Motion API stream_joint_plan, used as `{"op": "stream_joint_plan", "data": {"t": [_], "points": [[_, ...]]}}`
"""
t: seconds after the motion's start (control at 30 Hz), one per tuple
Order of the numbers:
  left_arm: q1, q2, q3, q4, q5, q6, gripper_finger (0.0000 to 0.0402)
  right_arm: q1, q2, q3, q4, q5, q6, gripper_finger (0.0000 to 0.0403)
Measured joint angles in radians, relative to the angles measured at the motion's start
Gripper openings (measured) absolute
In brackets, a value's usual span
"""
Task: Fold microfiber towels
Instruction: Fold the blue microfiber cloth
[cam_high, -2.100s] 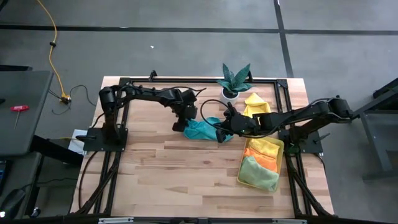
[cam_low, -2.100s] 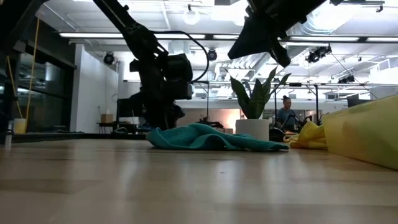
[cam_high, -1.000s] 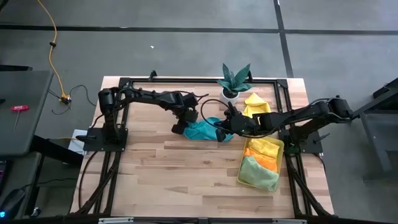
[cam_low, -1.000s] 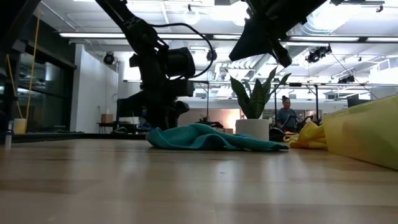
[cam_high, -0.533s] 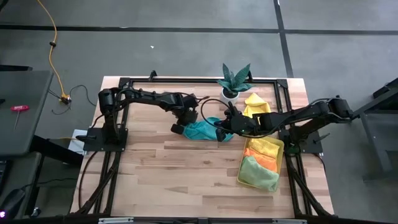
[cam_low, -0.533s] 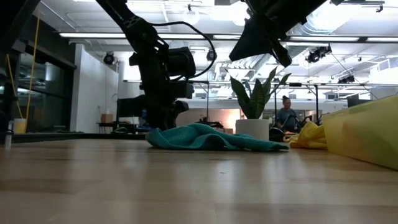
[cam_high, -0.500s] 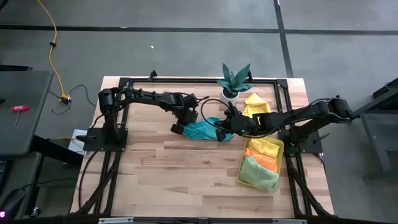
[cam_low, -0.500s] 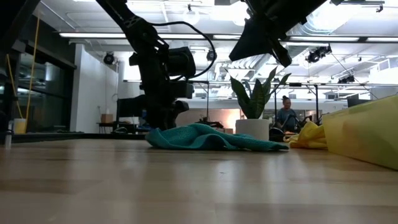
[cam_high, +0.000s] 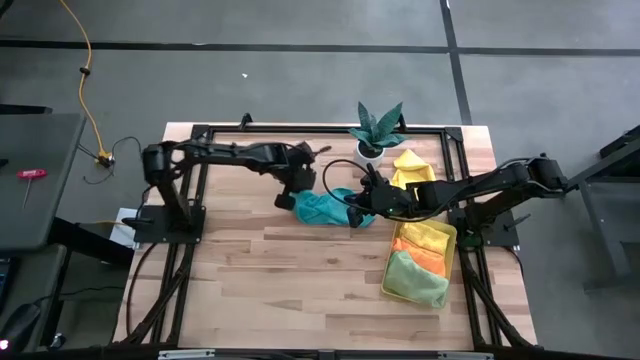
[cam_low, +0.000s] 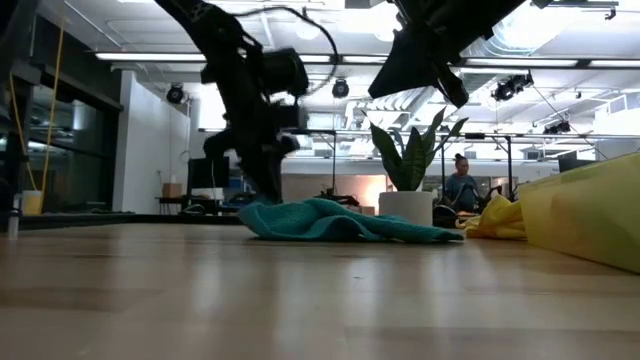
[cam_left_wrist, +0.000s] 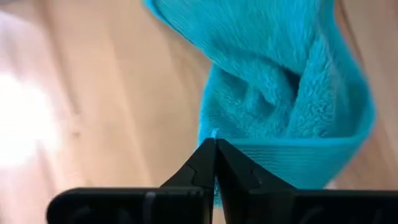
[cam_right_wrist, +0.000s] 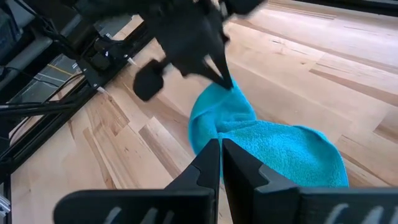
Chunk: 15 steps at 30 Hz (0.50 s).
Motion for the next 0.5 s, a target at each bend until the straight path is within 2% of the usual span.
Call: {"op": "stream_joint_plan", "data": {"t": [0.3,0.5], "points": [[0.044,-0.219,-0.006,-0.055,0.086,-0.155,0.0,-0.001,0.0,0.0,0.001,0.001,-0.019,0.0009],[0.028,-0.352,-0.142,-0.025,0.121,-0.268,0.0,-0.001,0.0,0.0,0.006,0.001,-0.017,0.0009]]}}
